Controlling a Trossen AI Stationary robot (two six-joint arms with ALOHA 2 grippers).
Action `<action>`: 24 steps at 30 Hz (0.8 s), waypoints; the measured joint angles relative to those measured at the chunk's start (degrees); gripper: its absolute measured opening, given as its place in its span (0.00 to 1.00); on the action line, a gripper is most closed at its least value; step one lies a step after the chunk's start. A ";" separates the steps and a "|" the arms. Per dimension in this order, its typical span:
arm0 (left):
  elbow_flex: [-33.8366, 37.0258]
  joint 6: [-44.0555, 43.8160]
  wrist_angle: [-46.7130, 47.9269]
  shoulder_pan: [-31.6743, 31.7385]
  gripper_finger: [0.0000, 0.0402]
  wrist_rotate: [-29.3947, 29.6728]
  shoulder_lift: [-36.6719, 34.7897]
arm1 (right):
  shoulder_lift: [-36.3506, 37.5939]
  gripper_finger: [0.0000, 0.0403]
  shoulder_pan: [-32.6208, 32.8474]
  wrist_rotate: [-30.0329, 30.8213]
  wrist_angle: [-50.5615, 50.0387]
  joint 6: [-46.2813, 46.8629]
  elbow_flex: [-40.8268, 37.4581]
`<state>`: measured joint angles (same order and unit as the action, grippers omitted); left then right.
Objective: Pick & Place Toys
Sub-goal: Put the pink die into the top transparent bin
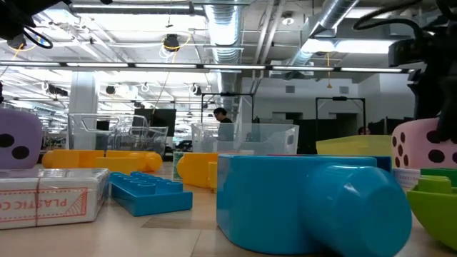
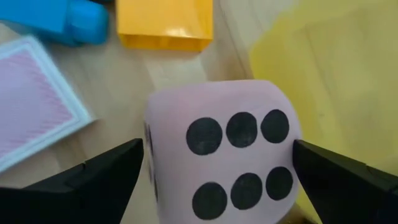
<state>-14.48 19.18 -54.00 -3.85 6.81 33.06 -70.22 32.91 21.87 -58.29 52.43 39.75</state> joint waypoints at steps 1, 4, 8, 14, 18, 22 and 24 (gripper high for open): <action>0.00 0.00 0.00 -0.01 0.94 0.00 0.00 | 0.00 0.99 0.19 -0.39 0.53 0.39 -0.02; 0.00 0.00 0.00 0.01 0.94 0.00 0.00 | 0.00 0.99 0.97 -1.31 1.13 1.60 0.25; 0.00 0.00 0.00 -0.01 0.94 -0.02 0.00 | -0.07 0.99 2.77 -2.88 2.88 4.19 1.65; 0.00 0.00 0.00 -0.01 0.94 0.00 0.00 | -0.22 0.99 5.48 -6.25 4.29 5.89 4.69; 0.00 0.00 -0.02 0.00 0.94 0.00 0.00 | -0.26 0.99 6.09 -5.42 3.06 5.88 5.94; 0.00 0.00 -0.02 0.01 0.94 0.00 0.00 | -0.24 0.99 6.12 -3.28 2.34 5.76 5.95; 0.00 0.00 -0.02 0.01 0.94 0.00 0.00 | -0.24 0.99 6.12 -2.71 1.88 5.67 5.95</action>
<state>-14.48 19.18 -54.02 -3.84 6.81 33.06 -70.46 39.03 19.15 -56.41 58.10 45.69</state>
